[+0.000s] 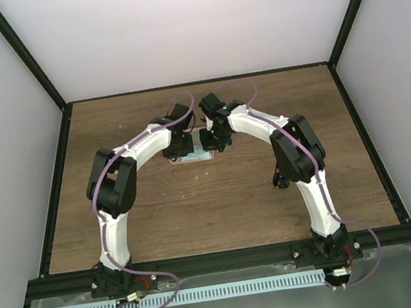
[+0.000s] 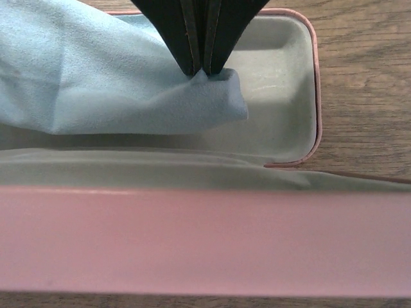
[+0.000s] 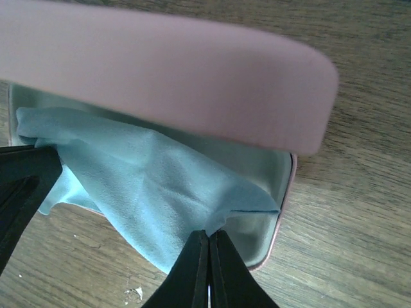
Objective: Organize the sunglasses
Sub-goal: Place the glasses cleaning cloth in the sunglasses case.
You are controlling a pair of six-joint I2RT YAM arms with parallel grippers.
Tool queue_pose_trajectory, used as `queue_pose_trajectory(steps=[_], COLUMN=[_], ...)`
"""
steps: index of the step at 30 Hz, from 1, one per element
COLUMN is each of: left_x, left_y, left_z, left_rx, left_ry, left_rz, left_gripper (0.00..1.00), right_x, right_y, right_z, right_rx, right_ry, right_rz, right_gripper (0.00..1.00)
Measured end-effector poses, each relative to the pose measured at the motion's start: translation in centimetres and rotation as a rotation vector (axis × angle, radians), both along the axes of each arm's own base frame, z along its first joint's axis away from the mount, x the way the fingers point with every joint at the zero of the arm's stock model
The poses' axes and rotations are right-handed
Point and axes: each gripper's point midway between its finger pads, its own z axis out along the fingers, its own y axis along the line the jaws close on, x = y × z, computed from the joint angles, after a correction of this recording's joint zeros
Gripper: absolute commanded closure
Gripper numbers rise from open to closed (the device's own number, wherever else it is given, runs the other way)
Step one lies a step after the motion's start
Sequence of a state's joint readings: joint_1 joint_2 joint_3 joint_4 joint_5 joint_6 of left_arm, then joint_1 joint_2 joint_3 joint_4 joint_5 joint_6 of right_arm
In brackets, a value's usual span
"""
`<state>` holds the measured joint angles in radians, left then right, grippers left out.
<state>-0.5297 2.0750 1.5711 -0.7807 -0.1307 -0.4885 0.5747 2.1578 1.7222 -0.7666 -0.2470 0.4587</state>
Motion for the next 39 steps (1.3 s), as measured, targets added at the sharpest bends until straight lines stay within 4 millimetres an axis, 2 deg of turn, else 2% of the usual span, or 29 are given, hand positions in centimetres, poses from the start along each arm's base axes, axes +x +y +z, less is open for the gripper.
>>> queue_pose_trajectory(steps=[15,25,29,33,39], left_x=[0.3,0.5,0.5,0.5,1.0], left_y=[0.2,0.8,0.9,1.0,1.2], left_z=[-0.4,-1.3,-1.6,-1.7,-1.2], left_rx=[0.014,0.035,0.041,0.042,0.045], left_ry=[0.004,0.019,0.025,0.026,0.014], left_rz=[-0.014,-0.016,-0.022,-0.022,-0.016], left_gripper=[0.96,0.96,0.95,0.94,0.87], right_x=[0.3,1.9,2.0,1.9,1.8], right_y=[-0.2,0.0,0.0,0.0,-0.2], right_z=[-0.8,-0.4,-1.0,-1.5,-1.8], right_rx=[-0.030,-0.052,-0.061,-0.068,-0.080], right_ry=[-0.001,-0.055,-0.050,-0.042,-0.041], right_rz=[0.013,0.016,0.021,0.025,0.028], right_gripper=[0.99,0.99,0.98,0.95,0.83])
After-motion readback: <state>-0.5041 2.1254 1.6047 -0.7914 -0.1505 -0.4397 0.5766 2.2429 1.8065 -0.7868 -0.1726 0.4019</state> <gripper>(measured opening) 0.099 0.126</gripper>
